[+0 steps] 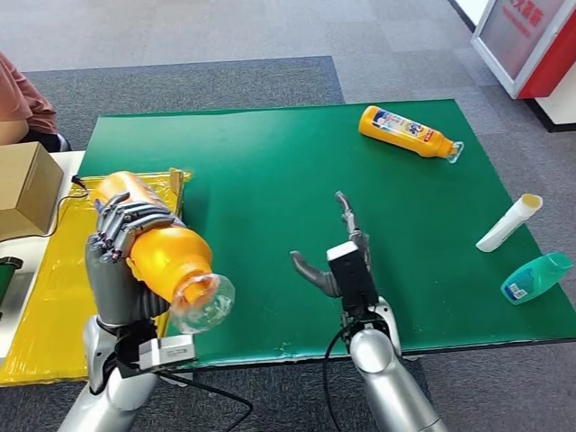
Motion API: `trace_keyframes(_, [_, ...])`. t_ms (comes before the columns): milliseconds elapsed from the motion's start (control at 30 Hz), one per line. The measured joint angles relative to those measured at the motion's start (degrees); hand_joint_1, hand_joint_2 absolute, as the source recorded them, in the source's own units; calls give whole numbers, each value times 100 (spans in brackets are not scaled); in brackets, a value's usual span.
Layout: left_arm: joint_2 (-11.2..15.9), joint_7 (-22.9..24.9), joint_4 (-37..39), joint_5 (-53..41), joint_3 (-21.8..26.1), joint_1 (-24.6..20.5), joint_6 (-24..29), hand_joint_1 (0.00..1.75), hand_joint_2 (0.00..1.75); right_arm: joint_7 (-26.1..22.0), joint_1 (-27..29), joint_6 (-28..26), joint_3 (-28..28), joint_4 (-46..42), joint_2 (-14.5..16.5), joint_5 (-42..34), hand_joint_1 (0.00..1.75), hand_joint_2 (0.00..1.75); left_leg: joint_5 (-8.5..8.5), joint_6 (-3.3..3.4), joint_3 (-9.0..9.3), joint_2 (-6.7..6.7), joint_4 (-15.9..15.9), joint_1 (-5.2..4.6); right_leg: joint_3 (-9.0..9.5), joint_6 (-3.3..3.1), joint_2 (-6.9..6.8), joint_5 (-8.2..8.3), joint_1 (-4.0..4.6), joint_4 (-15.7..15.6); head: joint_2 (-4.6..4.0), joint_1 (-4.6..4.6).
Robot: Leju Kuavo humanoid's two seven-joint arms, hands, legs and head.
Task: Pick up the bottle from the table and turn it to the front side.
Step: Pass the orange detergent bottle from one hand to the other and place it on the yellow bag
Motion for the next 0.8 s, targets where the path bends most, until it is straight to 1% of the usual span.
trace_keyframes(67, [-97,50,-54,-751,211,138,79,175,175,-24,12,-28,-116,-213,-11,-57,0,175,0,0,0,0,0,0,0,0,0,0,0,0,0,1])
trace_keyframes(133, [-184,217,-88,-1665,437,246,93,175,175,-52,19,-48,-202,-422,-22,-114,0,175,0,0,0,0,0,0,0,0,0,0,0,0,0,1])
trace_keyframes(167, [-204,412,-100,-2321,565,283,97,175,175,-72,22,-63,-235,-531,-31,-159,0,175,0,0,1,0,0,0,0,0,0,0,0,0,0,1])
trace_keyframes(200, [-185,705,-104,-3008,676,309,98,175,175,-93,22,-87,-258,-638,-43,-207,0,175,1,0,1,0,0,0,0,0,0,1,0,0,0,1])
trace_keyframes(267, [-27,1475,-41,-3942,826,322,101,175,175,-121,16,-142,-292,-847,-78,-287,0,175,1,-3,2,2,0,0,-2,-2,2,2,0,0,0,1])
trace_keyframes(333, [241,2133,169,-4132,878,291,101,175,175,-122,14,-166,-326,-1039,-111,-321,0,175,4,-7,4,3,-1,1,-4,-4,3,3,2,0,0,-1])
trace_keyframes(367, [369,2344,325,-4132,889,273,101,175,175,-119,14,-168,-341,-1120,-124,-326,0,175,6,-10,4,3,-1,2,-5,-5,3,3,3,1,0,-1])
trace_keyframes(433, [575,2580,618,-4132,896,257,101,175,175,-111,14,-165,-356,-1248,-143,-325,0,175,10,-14,3,3,-2,5,-6,-6,4,3,6,2,0,-1])
trace_keyframes(533, [754,2648,876,-4131,895,253,101,175,175,-98,15,-162,-370,-1366,-160,-324,0,175,10,-14,2,4,-1,7,-6,-8,4,4,8,2,0,0])
trace_keyframes(700, [927,2726,1158,-4132,879,212,54,175,175,-86,17,-161,-392,-1453,-165,-315,0,175,7,-11,2,3,-1,4,-6,-6,3,3,4,1,0,0])
trace_keyframes(767, [977,2806,1424,-4115,848,114,-187,175,175,-63,17,-143,-401,-1470,-166,-279,0,175,6,-10,2,3,-1,3,-5,-5,2,3,2,1,0,0])
trace_keyframes(800, [988,2774,1618,-4072,837,51,-364,175,175,-47,16,-125,-407,-1474,-166,-256,0,175,6,-9,2,3,-1,3,-4,-5,2,3,2,1,0,0])
